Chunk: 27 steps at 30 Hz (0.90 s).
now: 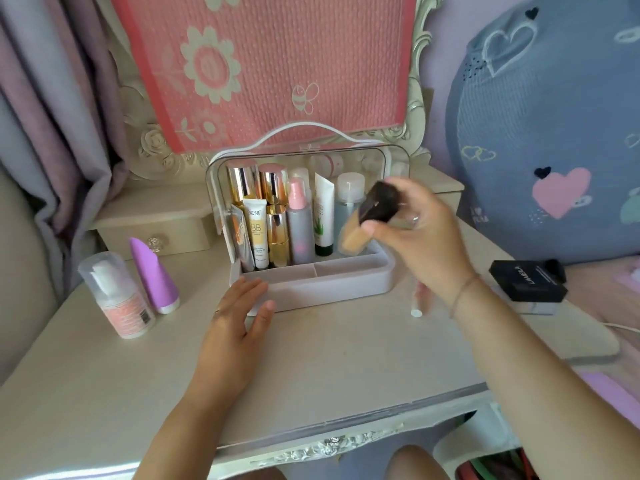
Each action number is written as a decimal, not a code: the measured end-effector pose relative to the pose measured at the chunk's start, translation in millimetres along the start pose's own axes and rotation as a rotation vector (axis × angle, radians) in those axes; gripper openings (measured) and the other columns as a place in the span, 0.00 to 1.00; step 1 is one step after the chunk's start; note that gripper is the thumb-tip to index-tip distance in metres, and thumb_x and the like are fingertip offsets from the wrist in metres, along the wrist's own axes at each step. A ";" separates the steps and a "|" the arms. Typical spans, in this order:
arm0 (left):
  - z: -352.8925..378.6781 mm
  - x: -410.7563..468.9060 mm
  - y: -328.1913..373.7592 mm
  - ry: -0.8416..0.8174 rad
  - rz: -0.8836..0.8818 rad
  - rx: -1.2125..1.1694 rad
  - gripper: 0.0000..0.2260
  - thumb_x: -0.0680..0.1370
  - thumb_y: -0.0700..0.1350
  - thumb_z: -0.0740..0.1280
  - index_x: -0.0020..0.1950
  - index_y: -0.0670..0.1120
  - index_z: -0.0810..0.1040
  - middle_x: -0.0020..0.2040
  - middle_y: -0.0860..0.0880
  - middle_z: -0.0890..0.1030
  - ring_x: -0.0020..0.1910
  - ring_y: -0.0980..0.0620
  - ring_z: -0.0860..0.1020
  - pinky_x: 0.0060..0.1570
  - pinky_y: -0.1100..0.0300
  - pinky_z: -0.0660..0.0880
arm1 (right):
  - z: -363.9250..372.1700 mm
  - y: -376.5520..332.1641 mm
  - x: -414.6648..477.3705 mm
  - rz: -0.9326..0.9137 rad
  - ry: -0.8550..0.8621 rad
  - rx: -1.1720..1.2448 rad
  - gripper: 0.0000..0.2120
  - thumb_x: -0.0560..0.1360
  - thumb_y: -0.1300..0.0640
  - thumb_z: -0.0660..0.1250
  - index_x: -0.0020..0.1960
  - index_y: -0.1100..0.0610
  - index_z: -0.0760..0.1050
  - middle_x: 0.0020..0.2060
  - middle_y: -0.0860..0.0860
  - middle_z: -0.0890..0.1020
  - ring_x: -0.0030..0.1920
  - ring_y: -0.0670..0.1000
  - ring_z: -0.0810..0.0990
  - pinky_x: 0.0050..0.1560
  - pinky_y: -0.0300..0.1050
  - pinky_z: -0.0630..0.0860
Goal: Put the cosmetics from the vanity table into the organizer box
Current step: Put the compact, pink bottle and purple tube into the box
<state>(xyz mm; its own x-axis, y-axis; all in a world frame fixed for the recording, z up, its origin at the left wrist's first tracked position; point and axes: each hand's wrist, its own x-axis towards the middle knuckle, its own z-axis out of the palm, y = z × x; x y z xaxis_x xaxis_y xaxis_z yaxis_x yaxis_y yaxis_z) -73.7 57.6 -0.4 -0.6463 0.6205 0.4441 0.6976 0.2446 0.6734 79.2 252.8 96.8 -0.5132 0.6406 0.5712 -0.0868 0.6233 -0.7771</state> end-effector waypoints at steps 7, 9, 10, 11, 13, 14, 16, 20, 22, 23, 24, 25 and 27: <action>-1.0 0.1 1.4 0.005 0.007 0.004 0.16 0.78 0.47 0.63 0.65 0.46 0.76 0.70 0.50 0.72 0.72 0.57 0.63 0.65 0.77 0.52 | 59.5 47.1 33.3 0.079 -0.058 -0.175 0.24 0.65 0.61 0.76 0.59 0.53 0.75 0.54 0.50 0.79 0.52 0.50 0.78 0.56 0.40 0.74; -1.3 0.5 1.1 0.012 0.015 0.008 0.16 0.78 0.47 0.63 0.65 0.46 0.76 0.69 0.50 0.72 0.71 0.58 0.63 0.62 0.82 0.49 | 67.6 55.2 36.4 0.101 -0.091 -0.203 0.24 0.65 0.59 0.76 0.60 0.53 0.75 0.54 0.51 0.80 0.52 0.49 0.78 0.56 0.40 0.74; -1.5 0.6 0.9 0.014 0.022 0.012 0.16 0.78 0.47 0.63 0.65 0.46 0.76 0.69 0.50 0.72 0.71 0.59 0.63 0.61 0.82 0.49 | 70.6 58.3 36.4 0.117 -0.122 -0.213 0.25 0.65 0.59 0.76 0.60 0.53 0.75 0.54 0.51 0.81 0.53 0.49 0.78 0.57 0.42 0.75; -1.7 0.8 0.9 0.015 0.029 0.015 0.16 0.78 0.47 0.63 0.65 0.46 0.76 0.69 0.50 0.72 0.71 0.59 0.63 0.61 0.82 0.49 | 73.1 61.1 36.3 0.134 -0.149 -0.216 0.25 0.65 0.59 0.77 0.60 0.54 0.74 0.55 0.51 0.81 0.54 0.50 0.79 0.58 0.44 0.75; -1.5 1.0 0.6 0.014 0.040 0.020 0.16 0.78 0.48 0.63 0.65 0.46 0.76 0.69 0.50 0.72 0.71 0.59 0.63 0.61 0.82 0.49 | 76.2 65.0 36.7 0.163 -0.163 -0.191 0.25 0.65 0.59 0.77 0.60 0.54 0.73 0.54 0.51 0.80 0.54 0.50 0.78 0.58 0.44 0.75; -1.4 1.2 0.2 0.014 0.042 0.022 0.16 0.78 0.48 0.63 0.65 0.46 0.76 0.69 0.50 0.72 0.71 0.59 0.62 0.62 0.82 0.49 | 77.2 66.4 37.4 0.173 -0.155 -0.183 0.25 0.65 0.59 0.77 0.59 0.55 0.73 0.53 0.51 0.80 0.53 0.50 0.79 0.57 0.44 0.76; -0.9 1.4 -0.7 0.011 0.038 0.024 0.16 0.78 0.48 0.63 0.65 0.46 0.75 0.69 0.50 0.72 0.72 0.58 0.62 0.62 0.81 0.49 | 78.8 68.7 38.4 0.209 -0.157 -0.206 0.21 0.66 0.58 0.76 0.56 0.55 0.74 0.48 0.50 0.81 0.50 0.51 0.80 0.53 0.45 0.77; -0.1 1.3 -1.0 0.007 0.024 0.017 0.16 0.78 0.47 0.63 0.65 0.46 0.75 0.69 0.50 0.72 0.72 0.57 0.62 0.66 0.73 0.53 | 81.4 75.3 34.0 0.290 -0.203 -0.290 0.10 0.68 0.53 0.74 0.45 0.52 0.75 0.39 0.49 0.82 0.46 0.53 0.82 0.50 0.51 0.79; -0.1 1.2 -1.0 0.007 0.022 0.019 0.16 0.78 0.47 0.63 0.65 0.46 0.75 0.69 0.51 0.73 0.72 0.57 0.62 0.67 0.70 0.54 | 81.7 75.5 32.5 0.293 -0.197 -0.295 0.09 0.69 0.53 0.74 0.44 0.53 0.75 0.41 0.53 0.83 0.45 0.54 0.82 0.51 0.55 0.79; -0.1 1.3 -1.5 0.008 0.023 0.023 0.16 0.78 0.47 0.63 0.65 0.46 0.76 0.69 0.51 0.73 0.72 0.57 0.63 0.67 0.70 0.54 | 81.4 74.2 32.2 0.292 -0.198 -0.295 0.08 0.69 0.53 0.73 0.43 0.53 0.75 0.42 0.54 0.84 0.45 0.54 0.82 0.52 0.55 0.79; -0.1 1.3 -2.0 0.007 0.025 0.025 0.16 0.78 0.47 0.63 0.65 0.46 0.76 0.69 0.51 0.73 0.72 0.57 0.63 0.67 0.70 0.54 | 81.1 72.5 31.8 0.296 -0.204 -0.301 0.08 0.70 0.53 0.73 0.44 0.54 0.76 0.43 0.54 0.84 0.46 0.54 0.82 0.52 0.55 0.79; -0.1 1.3 -2.3 0.007 0.026 0.024 0.16 0.78 0.47 0.63 0.65 0.46 0.76 0.69 0.51 0.73 0.72 0.57 0.63 0.67 0.69 0.54 | 80.6 70.3 30.6 0.303 -0.212 -0.305 0.08 0.70 0.53 0.73 0.45 0.54 0.76 0.44 0.54 0.84 0.46 0.54 0.82 0.53 0.55 0.79; -0.1 1.1 -3.0 0.006 0.027 0.016 0.16 0.78 0.47 0.63 0.65 0.46 0.76 0.68 0.51 0.73 0.72 0.57 0.63 0.68 0.68 0.55 | 77.5 64.4 24.4 0.310 -0.214 -0.287 0.12 0.71 0.54 0.72 0.51 0.57 0.77 0.48 0.54 0.83 0.48 0.52 0.81 0.54 0.48 0.78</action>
<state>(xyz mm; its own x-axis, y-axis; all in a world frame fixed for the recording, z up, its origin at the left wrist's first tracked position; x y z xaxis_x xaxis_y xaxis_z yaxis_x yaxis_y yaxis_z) -76.6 57.4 -1.9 -0.6289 0.6226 0.4657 0.7197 0.2396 0.6516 -5.1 273.9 40.3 -0.6450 0.7277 0.2331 0.3218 0.5354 -0.7809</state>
